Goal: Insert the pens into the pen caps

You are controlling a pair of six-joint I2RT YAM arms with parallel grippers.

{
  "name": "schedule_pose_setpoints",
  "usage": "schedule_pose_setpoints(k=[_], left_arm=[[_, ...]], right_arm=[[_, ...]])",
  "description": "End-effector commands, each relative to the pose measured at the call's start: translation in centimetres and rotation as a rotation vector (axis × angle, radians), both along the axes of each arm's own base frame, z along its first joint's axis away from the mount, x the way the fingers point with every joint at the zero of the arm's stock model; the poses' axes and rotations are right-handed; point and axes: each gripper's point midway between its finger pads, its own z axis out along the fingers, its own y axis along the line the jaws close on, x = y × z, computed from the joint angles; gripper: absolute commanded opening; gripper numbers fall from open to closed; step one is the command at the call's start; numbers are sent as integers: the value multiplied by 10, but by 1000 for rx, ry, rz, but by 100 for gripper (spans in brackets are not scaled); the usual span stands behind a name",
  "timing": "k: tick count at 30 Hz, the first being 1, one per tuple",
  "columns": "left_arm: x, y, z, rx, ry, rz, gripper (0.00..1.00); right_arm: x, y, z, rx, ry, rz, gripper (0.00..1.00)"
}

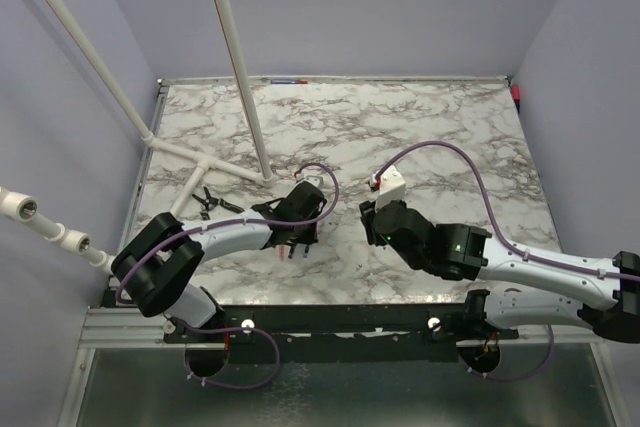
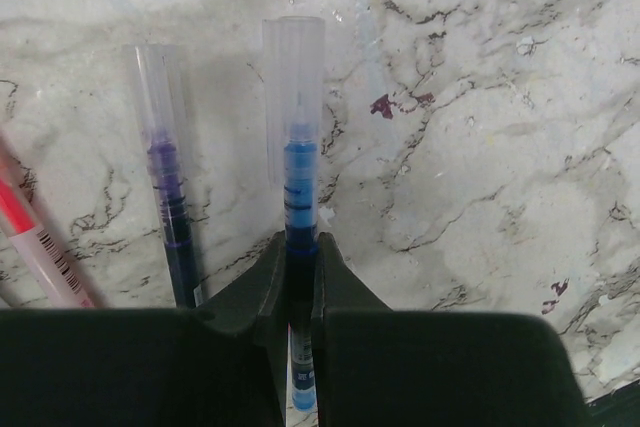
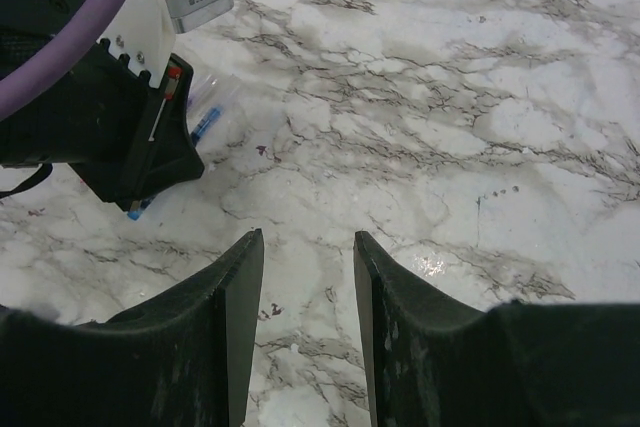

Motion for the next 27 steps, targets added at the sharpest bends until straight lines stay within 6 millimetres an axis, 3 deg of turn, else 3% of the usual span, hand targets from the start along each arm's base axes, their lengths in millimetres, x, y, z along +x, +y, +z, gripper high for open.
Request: schedule_pose_setpoints(k=[1,6,14,27], left_arm=[[8,4,-5,35,-21,27,11],[9,6,-7,44,-19,31,19],[14,6,9,58,-46,28,28],[36,-11,82,-31,-199,-23,53]], right_arm=[[-3,-3,0,32,12,2,45],[-5,-9,3,47,4,0,46],[-8,-14,3,54,6,4,46],[-15,-24,-2,105,12,4,49]])
